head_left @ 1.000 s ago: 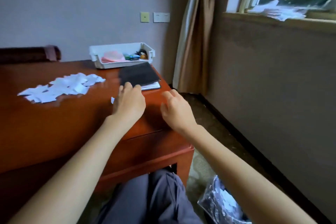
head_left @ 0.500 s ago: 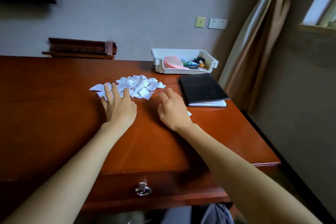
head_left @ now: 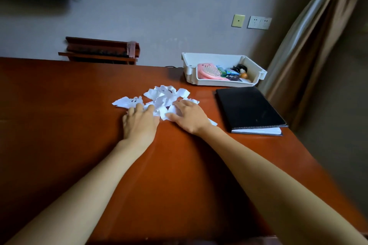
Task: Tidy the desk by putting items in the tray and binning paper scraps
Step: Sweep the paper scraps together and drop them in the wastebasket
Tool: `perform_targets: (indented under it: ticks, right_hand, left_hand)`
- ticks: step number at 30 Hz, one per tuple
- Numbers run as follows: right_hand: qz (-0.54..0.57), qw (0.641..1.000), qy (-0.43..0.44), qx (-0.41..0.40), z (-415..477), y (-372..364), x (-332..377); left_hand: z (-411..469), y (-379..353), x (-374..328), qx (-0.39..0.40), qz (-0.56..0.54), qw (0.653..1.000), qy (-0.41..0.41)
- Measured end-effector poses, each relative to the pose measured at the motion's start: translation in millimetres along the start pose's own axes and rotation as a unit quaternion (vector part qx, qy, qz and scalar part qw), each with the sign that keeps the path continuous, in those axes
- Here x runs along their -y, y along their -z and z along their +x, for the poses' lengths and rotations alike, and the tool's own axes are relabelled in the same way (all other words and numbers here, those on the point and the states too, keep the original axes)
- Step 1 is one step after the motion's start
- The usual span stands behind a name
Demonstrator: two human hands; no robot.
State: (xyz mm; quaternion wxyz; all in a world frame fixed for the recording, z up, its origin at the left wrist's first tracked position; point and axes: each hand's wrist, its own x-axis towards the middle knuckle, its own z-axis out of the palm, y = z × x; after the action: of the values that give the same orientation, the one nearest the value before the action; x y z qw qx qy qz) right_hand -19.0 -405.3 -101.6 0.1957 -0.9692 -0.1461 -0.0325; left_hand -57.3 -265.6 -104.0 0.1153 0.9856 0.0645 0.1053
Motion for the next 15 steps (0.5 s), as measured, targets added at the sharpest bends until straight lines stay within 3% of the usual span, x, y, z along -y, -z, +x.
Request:
perform_targets:
  ticks: [3, 6, 7, 8, 9, 12, 13, 15]
  right_hand:
    - [-0.014, 0.999, 0.011, -0.044, -14.0, 2.2, -1.7]
    - [-0.098, 0.992, 0.024, -0.072, -30.6, 4.7, -2.4]
    - [-0.112, 0.99, 0.032, -0.081, -34.9, 4.9, -2.6]
    - [-0.112, 0.989, 0.036, -0.09, -38.3, 5.1, -2.3]
    - [-0.104, 0.989, 0.037, -0.1, -40.7, 5.7, -1.7]
    - [-0.069, 0.99, 0.031, -0.115, -45.3, 8.7, 2.3]
    - [-0.047, 0.991, 0.025, -0.123, -46.3, 10.6, 3.9]
    - [0.016, 0.988, 0.008, -0.152, -48.4, 16.7, 6.5]
  left_hand:
    - [-14.1, 12.2, -1.9, -0.03, 0.027, 0.999, -0.024]
    - [-28.1, 18.1, -3.9, -0.052, 0.043, 0.997, -0.043]
    - [-22.1, 5.5, -5.4, -0.03, 0.035, 0.998, -0.041]
    - [-21.4, 14.5, -14.7, -0.076, 0.041, 0.995, -0.053]
    - [-26.1, 24.5, -22.8, -0.028, 0.06, 0.997, -0.032]
    - [-22.4, 24.2, -26.8, -0.019, 0.006, 0.999, -0.047]
    - [-28.4, 25.7, -24.3, -0.053, -0.017, 0.997, -0.045]
    - [-28.4, 22.4, -12.7, -0.034, -0.091, 0.995, -0.011]
